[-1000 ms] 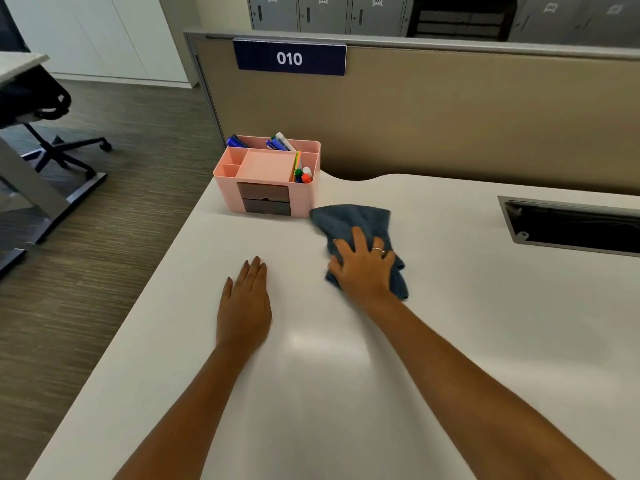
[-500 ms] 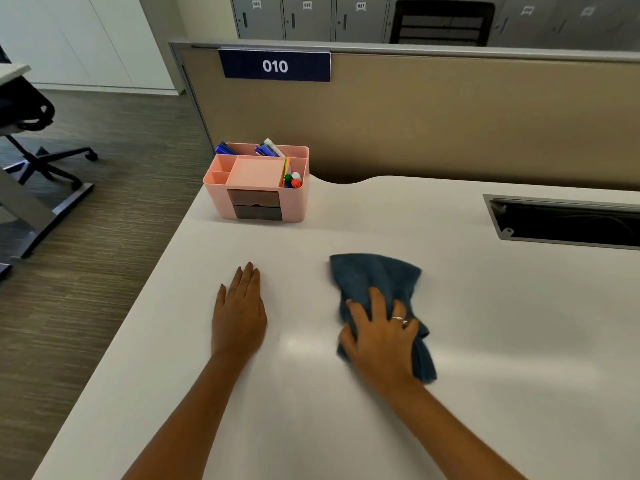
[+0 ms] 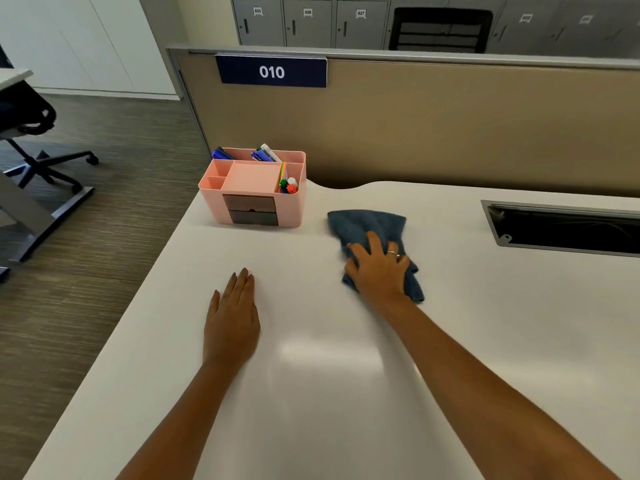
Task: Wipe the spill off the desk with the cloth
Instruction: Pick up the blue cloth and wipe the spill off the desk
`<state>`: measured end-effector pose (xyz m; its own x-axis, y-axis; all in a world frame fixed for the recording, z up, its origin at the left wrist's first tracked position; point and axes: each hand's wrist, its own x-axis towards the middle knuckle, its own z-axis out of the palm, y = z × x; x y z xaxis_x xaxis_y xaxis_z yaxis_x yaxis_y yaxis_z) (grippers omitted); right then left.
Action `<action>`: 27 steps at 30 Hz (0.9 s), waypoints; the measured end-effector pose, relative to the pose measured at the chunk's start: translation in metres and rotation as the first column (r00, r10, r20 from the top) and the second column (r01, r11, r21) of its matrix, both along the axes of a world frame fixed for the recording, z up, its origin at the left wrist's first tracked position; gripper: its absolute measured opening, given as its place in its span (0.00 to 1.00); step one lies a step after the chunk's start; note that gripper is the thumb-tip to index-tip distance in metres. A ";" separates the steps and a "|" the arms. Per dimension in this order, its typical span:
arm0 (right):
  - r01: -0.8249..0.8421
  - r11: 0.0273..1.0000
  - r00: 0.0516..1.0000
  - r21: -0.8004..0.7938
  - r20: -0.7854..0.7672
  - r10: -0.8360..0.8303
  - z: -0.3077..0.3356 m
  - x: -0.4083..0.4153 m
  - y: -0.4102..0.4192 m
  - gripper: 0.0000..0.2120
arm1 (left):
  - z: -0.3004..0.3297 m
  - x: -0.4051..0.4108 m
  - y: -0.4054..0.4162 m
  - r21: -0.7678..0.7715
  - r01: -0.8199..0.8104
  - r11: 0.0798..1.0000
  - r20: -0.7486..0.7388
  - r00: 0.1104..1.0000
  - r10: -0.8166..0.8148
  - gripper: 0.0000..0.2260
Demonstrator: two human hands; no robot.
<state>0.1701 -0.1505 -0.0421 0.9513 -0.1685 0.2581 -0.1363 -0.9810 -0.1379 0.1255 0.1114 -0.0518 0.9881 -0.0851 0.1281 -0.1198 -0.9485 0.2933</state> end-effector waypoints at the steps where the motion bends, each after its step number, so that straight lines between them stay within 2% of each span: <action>1: 0.033 0.999 0.999 -0.014 -0.005 -0.033 -0.001 0.002 -0.014 0.15 | 0.000 0.000 0.000 -0.001 0.000 1.000 0.002 1.000 0.000 0.22; 7: 0.241 0.968 0.969 -0.070 -0.035 -0.244 0.003 -0.020 -0.100 0.17 | 0.002 -0.001 -0.001 -0.007 0.007 1.000 -0.006 1.000 -0.007 0.23; 11: 0.286 0.952 0.958 -0.105 0.002 -0.287 0.001 -0.057 -0.108 0.18 | 0.003 -0.001 -0.002 -0.004 0.004 1.000 -0.021 1.000 -0.005 0.23; 14: 0.261 0.956 0.965 -0.137 0.060 -0.255 -0.002 -0.089 -0.080 0.23 | 0.005 0.000 -0.002 0.011 0.011 1.000 -0.033 0.999 -0.011 0.23; 17: 0.228 0.962 0.973 -0.148 0.061 -0.222 0.001 -0.115 -0.029 0.21 | 0.006 -0.001 -0.002 0.011 0.012 1.000 -0.036 0.999 -0.012 0.23; 22: 0.008 0.995 1.000 -0.099 0.009 -0.008 0.002 -0.130 0.087 0.16 | 0.005 0.000 -0.002 0.011 0.006 1.000 -0.047 0.999 -0.006 0.23; 27: -0.001 0.998 1.000 -0.062 -0.008 0.001 0.007 -0.112 0.101 0.14 | 0.004 0.000 -0.001 0.017 0.013 1.000 -0.054 0.998 -0.012 0.22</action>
